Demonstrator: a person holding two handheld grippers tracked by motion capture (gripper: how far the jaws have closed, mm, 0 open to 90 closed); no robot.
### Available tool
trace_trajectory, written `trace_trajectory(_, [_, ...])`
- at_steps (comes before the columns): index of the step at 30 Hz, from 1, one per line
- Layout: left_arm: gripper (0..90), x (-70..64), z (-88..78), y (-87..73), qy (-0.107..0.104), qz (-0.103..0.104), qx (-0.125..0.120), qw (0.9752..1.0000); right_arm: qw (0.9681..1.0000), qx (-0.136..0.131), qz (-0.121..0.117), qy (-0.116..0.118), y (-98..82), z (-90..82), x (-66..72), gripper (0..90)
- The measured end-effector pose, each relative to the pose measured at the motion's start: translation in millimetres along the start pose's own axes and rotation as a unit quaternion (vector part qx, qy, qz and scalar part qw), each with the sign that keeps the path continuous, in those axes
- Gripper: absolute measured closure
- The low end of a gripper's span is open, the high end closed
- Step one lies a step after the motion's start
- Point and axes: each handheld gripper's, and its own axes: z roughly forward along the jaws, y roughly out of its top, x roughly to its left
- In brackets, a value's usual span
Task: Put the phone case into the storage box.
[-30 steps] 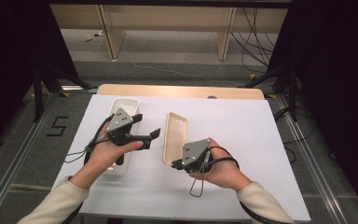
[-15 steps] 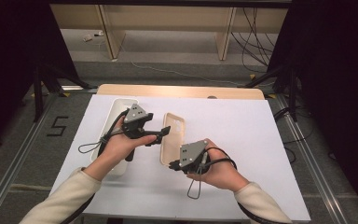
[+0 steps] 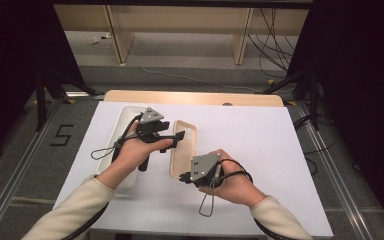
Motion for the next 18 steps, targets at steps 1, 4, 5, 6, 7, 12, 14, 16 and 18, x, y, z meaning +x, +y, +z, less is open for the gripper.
trace_trajectory(1, [36.4,-0.1,0.4,0.7,0.001,0.001,0.005,1.0,1.0,0.0,0.0,0.0,0.0,0.1,0.0,88.5])
trace_trajectory(4, [40.9,-1.5,2.9,1.6,0.001,-0.005,0.016,0.9999,1.0,0.002,-0.001,-0.001,0.0,0.4,0.7,88.5])
trace_trajectory(5, [41.8,-1.5,4.0,1.4,-0.002,-0.007,0.015,0.9999,1.0,0.002,-0.001,-0.001,-0.2,0.4,0.6,88.5])
trace_trajectory(6, [42.6,-1.4,4.7,1.4,-0.003,-0.011,0.016,0.9998,1.0,0.002,-0.001,-0.002,-0.3,0.4,0.5,88.5])
trace_trajectory(7, [44.1,-1.5,5.5,1.0,-0.005,-0.018,0.016,0.9997,1.0,0.003,-0.003,-0.003,-0.4,0.3,0.3,88.6])
trace_trajectory(12, [51.1,0.3,7.3,0.8,-0.01,-0.028,0.024,0.9993,1.0,0.006,-0.006,-0.003,-0.3,1.6,0.8,88.5])
trace_trajectory(14, [53.1,0.4,7.9,2.2,-0.009,-0.036,0.017,0.9991,0.9999,0.006,-0.014,-0.001,-0.2,3.0,0.6,88.5])
trace_trajectory(16, [55.5,1.5,7.6,4.4,-0.006,-0.037,0.017,0.9992,0.9999,0.011,-0.011,-0.001,0.3,4.1,2.1,88.6])
trace_trajectory(18, [58.2,3.1,6.8,6.0,-0.004,-0.034,0.021,0.9992,0.9998,0.015,-0.01,-0.001,0.2,5.4,3.2,88.6])
